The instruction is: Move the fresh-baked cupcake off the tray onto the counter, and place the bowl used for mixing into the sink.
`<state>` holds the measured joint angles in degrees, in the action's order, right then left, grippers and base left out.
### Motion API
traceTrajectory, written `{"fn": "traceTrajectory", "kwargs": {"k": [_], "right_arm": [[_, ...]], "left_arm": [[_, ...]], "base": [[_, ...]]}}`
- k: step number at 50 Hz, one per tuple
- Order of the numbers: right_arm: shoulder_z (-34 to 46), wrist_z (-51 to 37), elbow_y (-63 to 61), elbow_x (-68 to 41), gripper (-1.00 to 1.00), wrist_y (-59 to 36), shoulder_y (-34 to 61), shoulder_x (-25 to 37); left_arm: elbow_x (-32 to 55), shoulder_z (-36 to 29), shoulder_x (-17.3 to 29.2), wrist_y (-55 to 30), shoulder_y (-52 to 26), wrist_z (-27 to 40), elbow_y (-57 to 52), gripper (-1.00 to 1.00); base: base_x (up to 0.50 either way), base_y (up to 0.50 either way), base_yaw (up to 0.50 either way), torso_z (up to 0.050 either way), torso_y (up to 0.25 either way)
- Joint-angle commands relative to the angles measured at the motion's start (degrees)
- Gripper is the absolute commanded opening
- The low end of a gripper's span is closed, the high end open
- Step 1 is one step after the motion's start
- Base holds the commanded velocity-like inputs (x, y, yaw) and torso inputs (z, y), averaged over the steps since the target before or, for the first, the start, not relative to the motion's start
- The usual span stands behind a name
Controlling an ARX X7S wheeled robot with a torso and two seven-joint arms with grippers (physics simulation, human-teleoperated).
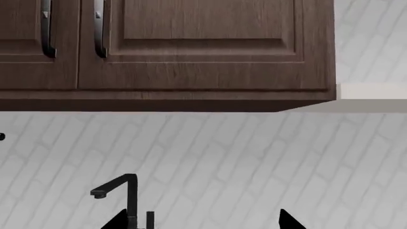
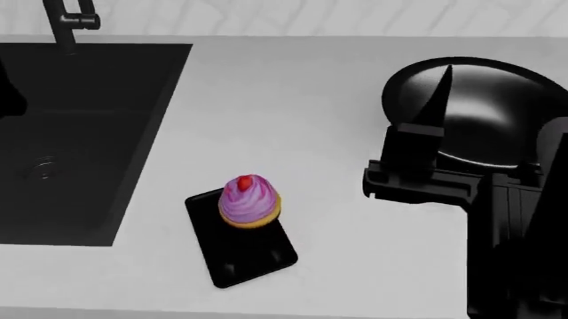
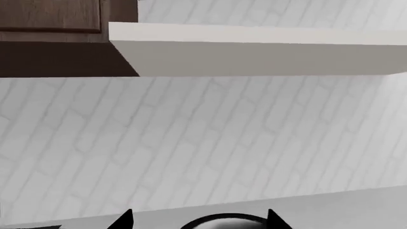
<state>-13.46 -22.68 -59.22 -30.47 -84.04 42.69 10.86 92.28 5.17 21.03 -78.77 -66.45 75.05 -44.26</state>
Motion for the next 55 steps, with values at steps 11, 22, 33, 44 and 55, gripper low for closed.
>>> {"fn": "traceTrajectory", "kwargs": {"k": [11, 22, 33, 44, 55], "right_arm": [[-2.4, -4.1, 0.4, -5.7, 1.0, -0.4, 0.4, 1.0], [-2.8, -5.5, 0.8, -7.4, 1.0, 0.1, 0.2, 1.3], [-2.3, -6.5, 1.2, -8.7, 1.0, 1.3, -0.2, 2.2], [-1.1, -8.0, 1.9, -9.5, 1.0, 2.8, -0.8, 2.9], [-4.7, -7.5, 2.4, -14.2, 1.0, 0.7, 0.4, 2.2]], "left_arm": [[2.4, -1.6, 1.1, 2.0, -0.2, 1.5, 0.3, 1.0], [3.1, -2.2, 2.1, 2.7, -0.9, 2.4, -0.2, 1.0], [3.1, -2.9, 2.4, 3.4, -0.8, 2.5, -0.5, 1.0], [4.5, -4.0, 2.8, 4.3, -0.4, 3.7, -0.5, 1.0], [23.8, -12.5, 18.7, 20.4, 2.0, 14.8, -3.7, 1.0]], "base": [[0.36, -0.41, 0.0, 0.0, 0.0], [0.34, -0.42, 0.0, 0.0, 0.001], [0.32, -0.42, 0.0, 0.0, 0.0], [0.06, -0.03, 0.0, 0.0, 0.001], [0.0, 0.0, 0.0, 0.0, 0.0]]}}
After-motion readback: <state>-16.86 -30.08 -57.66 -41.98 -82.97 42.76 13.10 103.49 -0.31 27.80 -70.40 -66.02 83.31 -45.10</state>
